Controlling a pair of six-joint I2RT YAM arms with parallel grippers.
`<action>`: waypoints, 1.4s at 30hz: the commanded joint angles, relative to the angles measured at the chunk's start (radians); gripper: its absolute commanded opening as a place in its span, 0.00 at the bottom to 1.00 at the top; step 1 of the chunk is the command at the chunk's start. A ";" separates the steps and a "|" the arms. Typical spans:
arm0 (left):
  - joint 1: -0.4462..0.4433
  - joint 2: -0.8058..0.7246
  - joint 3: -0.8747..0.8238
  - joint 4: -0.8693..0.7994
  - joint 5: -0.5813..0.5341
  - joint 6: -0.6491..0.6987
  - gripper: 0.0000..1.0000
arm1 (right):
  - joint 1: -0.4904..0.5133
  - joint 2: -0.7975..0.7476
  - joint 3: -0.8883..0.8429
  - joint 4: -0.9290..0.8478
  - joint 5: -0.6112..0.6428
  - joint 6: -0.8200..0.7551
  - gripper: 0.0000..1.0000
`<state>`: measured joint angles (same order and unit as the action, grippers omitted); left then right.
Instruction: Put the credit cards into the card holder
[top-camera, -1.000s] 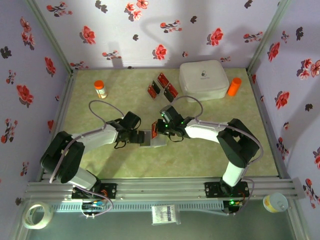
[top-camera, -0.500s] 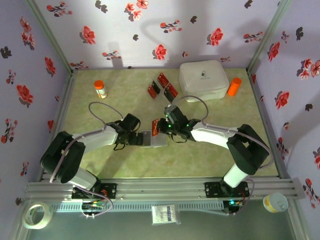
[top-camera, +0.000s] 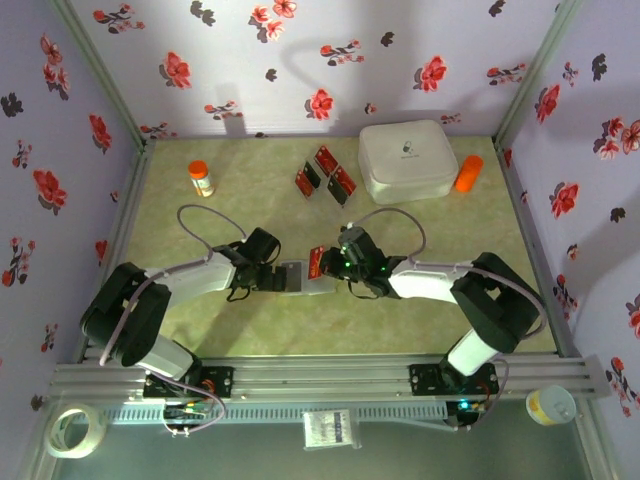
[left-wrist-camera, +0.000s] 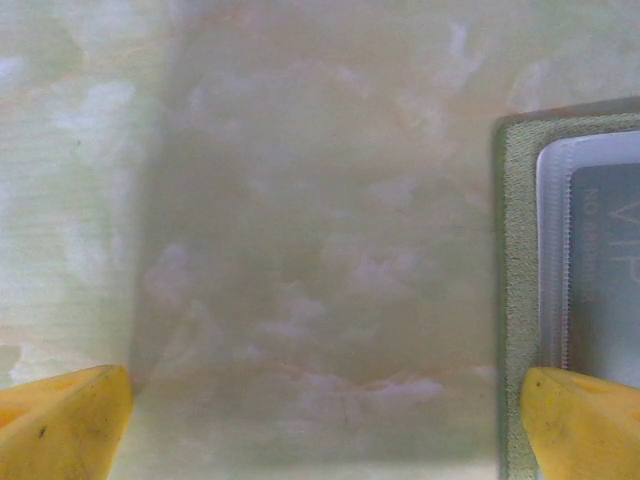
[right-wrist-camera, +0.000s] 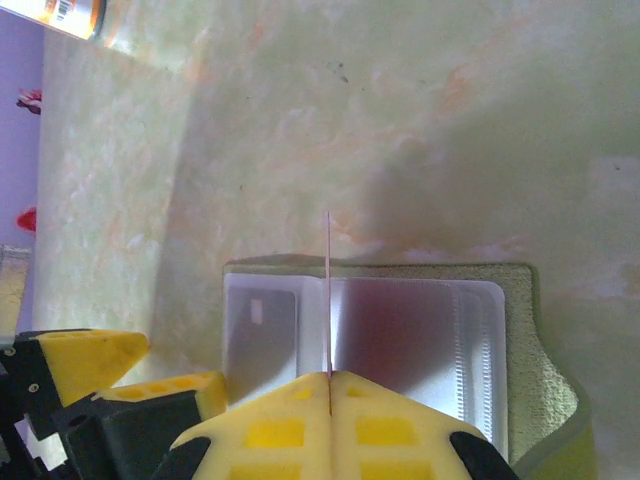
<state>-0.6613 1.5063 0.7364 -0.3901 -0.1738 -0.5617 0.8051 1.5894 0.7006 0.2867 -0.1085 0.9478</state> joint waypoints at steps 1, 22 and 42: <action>0.000 0.014 -0.014 -0.019 -0.018 0.003 1.00 | 0.005 -0.014 -0.015 0.062 0.021 0.026 0.00; 0.000 0.007 -0.018 -0.021 -0.018 -0.001 1.00 | 0.021 0.081 -0.025 0.180 -0.008 0.080 0.00; -0.001 -0.004 -0.021 -0.024 -0.018 -0.002 1.00 | 0.034 0.062 -0.095 0.230 0.023 0.101 0.00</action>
<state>-0.6613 1.5063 0.7357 -0.3897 -0.1738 -0.5617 0.8322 1.6627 0.6281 0.5045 -0.1116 1.0336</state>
